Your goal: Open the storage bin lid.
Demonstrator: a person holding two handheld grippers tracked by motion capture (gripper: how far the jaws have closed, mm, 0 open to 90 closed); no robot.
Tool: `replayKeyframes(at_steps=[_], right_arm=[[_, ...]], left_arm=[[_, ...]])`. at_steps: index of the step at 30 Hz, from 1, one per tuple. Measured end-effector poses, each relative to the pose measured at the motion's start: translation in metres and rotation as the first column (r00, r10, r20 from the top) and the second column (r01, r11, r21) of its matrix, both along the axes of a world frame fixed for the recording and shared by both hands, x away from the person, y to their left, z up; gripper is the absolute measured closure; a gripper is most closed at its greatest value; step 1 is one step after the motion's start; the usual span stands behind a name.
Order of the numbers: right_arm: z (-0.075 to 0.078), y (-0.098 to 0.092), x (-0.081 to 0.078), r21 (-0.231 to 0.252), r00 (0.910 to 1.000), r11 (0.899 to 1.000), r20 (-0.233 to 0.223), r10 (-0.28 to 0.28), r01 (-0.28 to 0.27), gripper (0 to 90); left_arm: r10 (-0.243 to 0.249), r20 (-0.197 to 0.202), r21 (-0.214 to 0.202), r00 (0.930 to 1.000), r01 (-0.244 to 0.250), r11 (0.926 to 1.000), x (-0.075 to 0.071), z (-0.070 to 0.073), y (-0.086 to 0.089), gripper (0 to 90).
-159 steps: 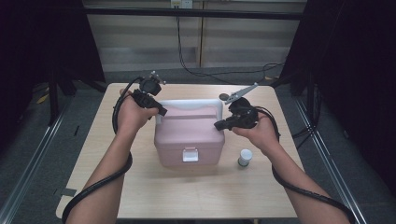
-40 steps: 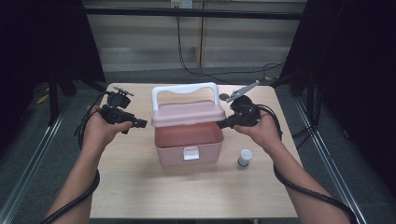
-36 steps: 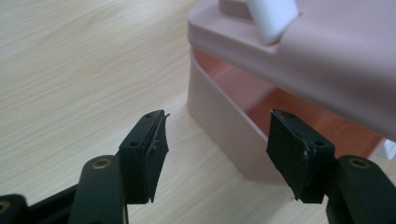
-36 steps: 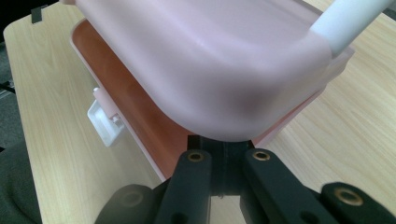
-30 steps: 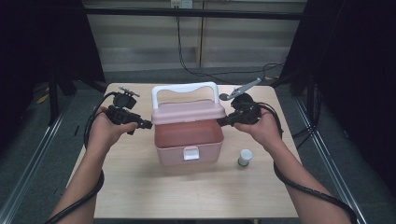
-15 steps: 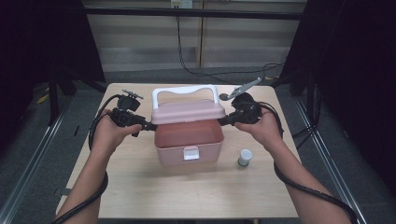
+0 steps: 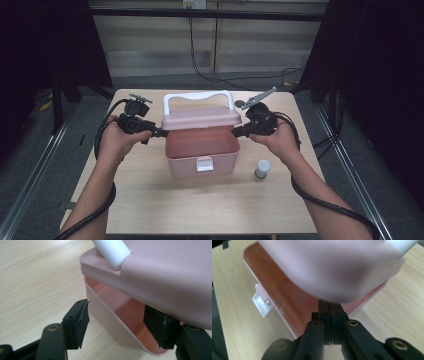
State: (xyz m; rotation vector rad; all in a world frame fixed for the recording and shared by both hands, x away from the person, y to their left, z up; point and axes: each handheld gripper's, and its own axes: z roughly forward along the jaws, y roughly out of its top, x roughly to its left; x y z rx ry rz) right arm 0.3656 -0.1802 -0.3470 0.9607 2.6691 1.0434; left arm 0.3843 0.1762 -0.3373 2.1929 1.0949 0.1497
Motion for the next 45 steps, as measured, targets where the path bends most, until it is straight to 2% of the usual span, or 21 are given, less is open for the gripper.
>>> replayKeyframes(at_steps=[9, 13, 18, 21, 28, 32, 35, 45], right_arm=[[-0.021, 0.000, -0.003, -0.019, 0.9992, 1.000, -0.035, 0.018, -0.019, 90.0], [-0.027, 0.000, -0.005, -0.006, 0.9988, 1.000, -0.043, 0.023, -0.023, 90.0], [-0.028, 0.002, -0.007, -0.015, 0.9983, 0.999, -0.040, 0.041, -0.042, 90.0], [-0.026, 0.004, -0.009, 0.013, 0.9977, 0.999, -0.046, 0.051, -0.050, 90.0], [-0.021, 0.015, -0.016, 0.030, 0.9950, 0.995, -0.039, 0.092, -0.091, 90.0], [-0.020, 0.026, -0.022, 0.031, 0.9903, 0.991, -0.043, 0.132, -0.130, 90.0], [-0.019, 0.032, -0.024, 0.052, 0.9861, 0.986, -0.034, 0.162, -0.161, 90.0], [-0.027, 0.053, -0.034, 0.035, 0.9718, 0.973, -0.047, 0.231, -0.230, 90.0]], left_arm=[[0.018, 0.024, -0.010, 0.9995, -0.018, 0.9998, 0.002, 0.010, 0.000, 37.1], [0.018, 0.026, -0.004, 0.9995, -0.017, 0.9998, 0.003, 0.013, -0.001, 37.3], [0.022, 0.031, -0.011, 0.9993, -0.022, 0.9997, 0.004, 0.017, -0.002, 37.7], [0.016, 0.030, -0.002, 0.9994, -0.016, 0.9999, 0.005, 0.018, -0.002, 37.7], [0.013, 0.029, -0.005, 0.9995, -0.013, 0.9999, 0.006, 0.020, -0.007, 37.5], [0.014, 0.028, -0.002, 0.9995, -0.014, 0.9999, 0.007, 0.021, -0.007, 37.5], [0.011, 0.028, -0.001, 0.9996, -0.011, 0.9999, 0.007, 0.022, -0.008, 37.6], [0.010, 0.031, 0.005, 0.9995, -0.010, 0.9999, 0.006, 0.025, -0.012, 37.6]])
